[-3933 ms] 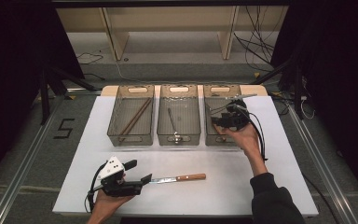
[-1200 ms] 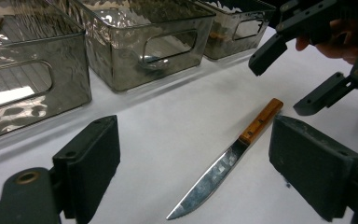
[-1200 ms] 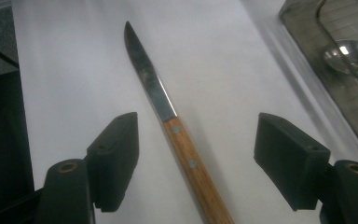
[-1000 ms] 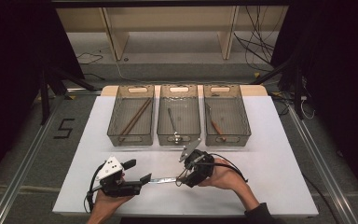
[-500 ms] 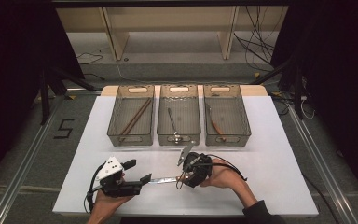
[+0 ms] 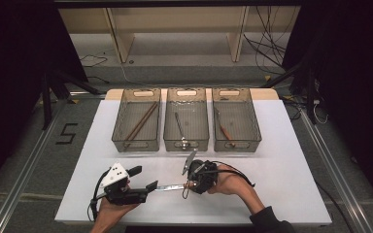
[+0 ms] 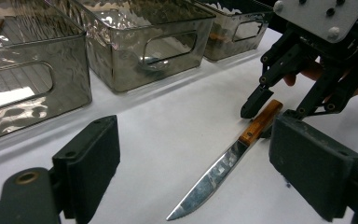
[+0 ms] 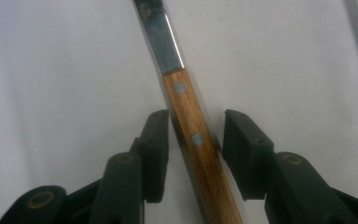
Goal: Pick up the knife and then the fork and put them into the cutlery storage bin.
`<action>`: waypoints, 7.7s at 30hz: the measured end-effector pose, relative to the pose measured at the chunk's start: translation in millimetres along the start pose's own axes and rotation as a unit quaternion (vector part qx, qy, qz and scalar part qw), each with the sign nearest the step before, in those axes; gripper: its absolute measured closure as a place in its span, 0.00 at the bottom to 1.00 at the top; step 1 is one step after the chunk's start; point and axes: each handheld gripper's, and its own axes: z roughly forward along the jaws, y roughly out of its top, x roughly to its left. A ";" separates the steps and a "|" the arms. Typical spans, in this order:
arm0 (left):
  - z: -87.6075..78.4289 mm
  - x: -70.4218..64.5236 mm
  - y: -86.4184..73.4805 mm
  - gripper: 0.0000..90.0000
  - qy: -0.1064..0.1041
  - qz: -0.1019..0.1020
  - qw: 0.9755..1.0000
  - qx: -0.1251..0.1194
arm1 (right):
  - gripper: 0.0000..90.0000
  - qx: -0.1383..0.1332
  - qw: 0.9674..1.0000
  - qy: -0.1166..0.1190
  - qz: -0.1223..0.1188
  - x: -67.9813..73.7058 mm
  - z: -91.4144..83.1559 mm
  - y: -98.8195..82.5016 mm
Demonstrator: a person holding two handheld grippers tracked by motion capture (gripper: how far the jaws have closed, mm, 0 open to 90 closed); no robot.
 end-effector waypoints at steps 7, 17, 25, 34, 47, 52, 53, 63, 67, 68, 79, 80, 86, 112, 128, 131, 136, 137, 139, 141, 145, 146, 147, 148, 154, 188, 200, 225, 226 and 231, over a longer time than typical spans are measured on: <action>0.0 -0.1 0.0 0.18 0.000 0.000 1.000 0.000 | 0.79 0.004 1.000 0.006 -0.013 1.2 0.3 0.8; 0.0 -0.2 0.0 0.18 0.000 0.000 1.000 0.000 | 0.85 0.011 0.999 0.005 -0.031 4.3 0.2 2.9; -0.2 0.1 0.0 0.18 0.000 0.000 1.000 0.000 | 0.85 -0.002 1.000 -0.003 -0.031 6.2 -4.1 1.9; -0.7 0.2 0.2 0.18 0.001 0.002 1.000 -0.001 | 0.85 -0.062 0.998 -0.009 -0.011 2.2 -22.6 -3.1; -2.9 -0.2 0.9 0.18 0.006 0.003 1.000 -0.016 | 0.85 -0.104 0.993 -0.042 0.032 -5.4 -50.2 -13.5; -2.4 -0.1 0.8 0.18 0.006 0.005 1.000 -0.013 | 0.85 -0.128 0.989 -0.051 0.049 -13.0 -63.9 -17.6; -2.3 -0.2 0.8 0.18 0.006 0.005 1.000 -0.013 | 0.85 -0.134 0.988 -0.050 0.055 -15.7 -67.1 -18.8; -2.4 0.3 0.8 0.18 0.006 0.005 1.000 -0.012 | 0.85 -0.194 0.966 -0.087 0.144 -50.3 -96.3 -30.6; -2.6 0.6 0.8 0.18 0.006 0.004 1.000 -0.012 | 0.85 -0.197 0.960 -0.106 0.169 -61.7 -102.4 -33.6; -2.6 0.6 0.7 0.18 0.006 0.004 1.000 -0.011 | 0.85 -0.197 0.959 -0.109 0.174 -64.6 -103.7 -34.5; -2.6 0.6 0.8 0.18 0.006 0.004 1.000 -0.011 | 0.85 -0.199 0.943 -0.138 0.229 -102.6 -116.5 -45.2; -2.6 0.6 0.7 0.18 0.006 0.004 1.000 -0.012 | 0.85 -0.200 0.941 -0.140 0.236 -106.4 -117.3 -46.3; -2.5 0.7 0.7 0.18 0.006 0.004 1.000 -0.012 | 0.85 -0.195 0.932 -0.154 0.265 -123.2 -119.6 -50.9; -2.0 0.3 0.5 0.18 0.005 0.003 1.000 -0.010 | 0.85 -0.165 0.896 -0.189 0.367 -161.7 -106.2 -71.5; -2.3 0.3 0.6 0.18 0.004 0.003 1.000 -0.011 | 0.85 -0.138 0.892 -0.194 0.383 -170.3 -91.2 -72.9; -2.3 0.3 0.6 0.18 0.004 0.003 1.000 -0.011 | 0.85 -0.134 0.892 -0.194 0.385 -171.1 -88.5 -72.6; -2.5 0.5 0.6 0.18 0.005 0.004 1.000 -0.011 | 0.85 -0.130 0.894 -0.190 0.385 -170.9 -83.9 -72.0; -2.5 0.5 0.6 0.18 0.005 0.004 1.000 -0.011 | 0.85 -0.127 0.894 -0.189 0.385 -170.3 -82.7 -71.7; -2.5 0.5 0.7 0.18 0.005 0.003 1.000 -0.011 | 0.85 -0.121 0.896 -0.188 0.384 -169.8 -79.4 -72.2; -2.3 0.2 0.6 0.18 0.004 0.003 1.000 -0.011 | 0.84 -0.112 0.897 -0.174 0.391 -171.2 -74.9 -74.0; -2.0 0.7 0.5 0.18 0.005 0.002 1.000 -0.010 | 0.63 -0.131 0.894 -0.150 0.402 -171.6 -76.2 -75.4; -1.9 0.5 0.5 0.18 0.005 0.002 1.000 -0.010 | 0.62 -0.136 0.895 -0.149 0.397 -170.9 -78.4 -75.0; -2.0 0.3 0.5 0.18 0.004 0.003 1.000 -0.011 | 0.61 -0.141 0.895 -0.149 0.395 -169.8 -80.5 -74.1; -2.0 0.2 0.6 0.18 0.004 0.003 1.000 -0.011 | 0.59 -0.144 0.896 -0.148 0.392 -169.1 -82.4 -73.6; -2.2 0.2 0.6 0.18 0.004 0.003 1.000 -0.011 | 0.51 -0.158 0.902 -0.148 0.374 -162.4 -85.8 -69.5; -0.9 1.3 -0.1 0.18 0.007 -0.001 1.000 -0.009 | 0.36 -0.324 0.890 -0.133 0.291 -54.0 -91.7 -80.7; -0.6 1.4 0.1 0.18 0.007 -0.001 1.000 -0.007 | 0.30 -0.355 0.893 -0.110 0.254 -21.9 -79.5 -87.6; -3.8 -0.2 -1.5 0.18 0.005 0.001 1.000 -0.004 | 0.28 -0.383 0.887 -0.118 0.230 17.5 -66.9 -116.7; -3.7 -0.3 -1.5 0.18 0.005 0.000 1.000 -0.004 | 0.28 -0.384 0.886 -0.119 0.231 18.8 -66.6 -119.0; -2.6 -1.1 -1.6 0.18 0.001 0.001 1.000 0.000 | 0.28 -0.393 0.880 -0.124 0.234 24.2 -66.3 -130.7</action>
